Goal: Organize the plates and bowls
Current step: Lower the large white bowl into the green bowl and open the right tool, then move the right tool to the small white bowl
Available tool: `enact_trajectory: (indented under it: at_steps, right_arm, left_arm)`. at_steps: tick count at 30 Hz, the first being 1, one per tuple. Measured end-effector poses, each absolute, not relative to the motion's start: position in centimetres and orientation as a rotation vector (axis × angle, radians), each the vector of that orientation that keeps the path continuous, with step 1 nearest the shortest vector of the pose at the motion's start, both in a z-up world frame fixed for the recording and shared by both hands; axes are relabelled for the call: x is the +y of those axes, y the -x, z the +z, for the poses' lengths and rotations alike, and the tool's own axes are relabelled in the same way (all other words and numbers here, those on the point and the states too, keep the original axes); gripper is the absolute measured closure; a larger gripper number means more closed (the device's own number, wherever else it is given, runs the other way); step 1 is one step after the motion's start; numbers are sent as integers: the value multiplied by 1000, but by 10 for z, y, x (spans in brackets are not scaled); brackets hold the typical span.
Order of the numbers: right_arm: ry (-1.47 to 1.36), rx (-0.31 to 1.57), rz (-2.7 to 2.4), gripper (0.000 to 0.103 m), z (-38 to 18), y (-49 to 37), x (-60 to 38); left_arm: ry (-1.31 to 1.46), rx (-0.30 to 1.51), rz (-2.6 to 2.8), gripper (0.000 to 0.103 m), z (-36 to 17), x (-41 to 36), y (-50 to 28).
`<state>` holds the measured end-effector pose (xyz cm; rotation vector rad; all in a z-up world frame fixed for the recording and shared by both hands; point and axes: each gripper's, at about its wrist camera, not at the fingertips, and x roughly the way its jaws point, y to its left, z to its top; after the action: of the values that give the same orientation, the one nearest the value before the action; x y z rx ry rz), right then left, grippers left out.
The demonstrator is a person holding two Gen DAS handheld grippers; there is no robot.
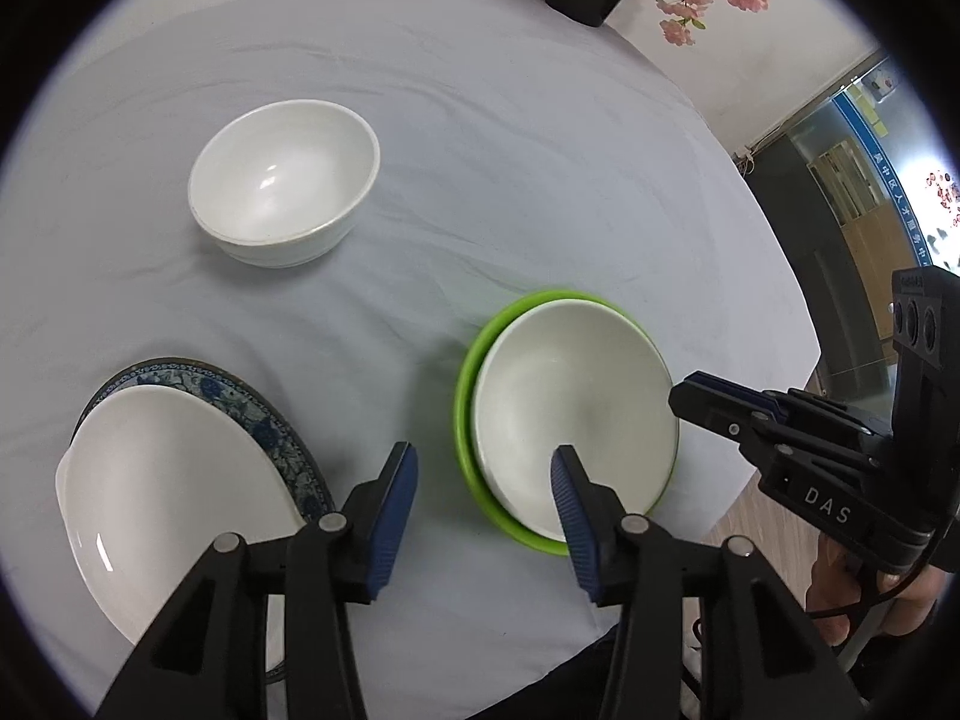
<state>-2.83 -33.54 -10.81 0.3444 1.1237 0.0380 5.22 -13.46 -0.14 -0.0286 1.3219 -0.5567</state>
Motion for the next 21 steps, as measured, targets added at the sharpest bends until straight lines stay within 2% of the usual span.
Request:
enact_trajectory:
  at_steps: [4, 5, 6, 8, 9, 12, 13, 14, 16, 21]
  right_arm:
    - [-334, 1104, 40, 91, -103, 26, -336]
    - [-330, 1099, 40, 87, -101, 25, -337]
    - [-327, 1093, 39, 82, -100, 24, -338]
    - [-323, 1075, 38, 54, -98, 22, -340]
    - [-328, 1067, 43, 51, -98, 21, -341]
    - [-351, 1093, 61, 52, -107, 19, -340]
    - [-363, 1107, 75, 55, -113, 17, -339]
    - [-368, 1118, 84, 63, -116, 16, -338]
    - [-370, 1132, 95, 69, -122, 14, -334]
    - [-373, 1130, 94, 69, -125, 13, -329]
  left_arm:
    - [51, 1295, -575, 58, 1, -126, -57]
    - [56, 1297, -572, 58, -1, -124, -59]
    - [58, 1304, -573, 58, -4, -124, -61]
    - [62, 1333, -582, 59, -12, -127, -65]
    - [66, 1344, -590, 59, -15, -129, -65]
    - [68, 1365, -611, 61, -24, -135, -67]
    - [74, 1372, -617, 62, -27, -136, -68]
    - [79, 1379, -621, 67, -29, -137, -69]
    - [86, 1384, -626, 70, -31, -137, -69]
    - [105, 1376, -646, 71, -30, -136, -71]
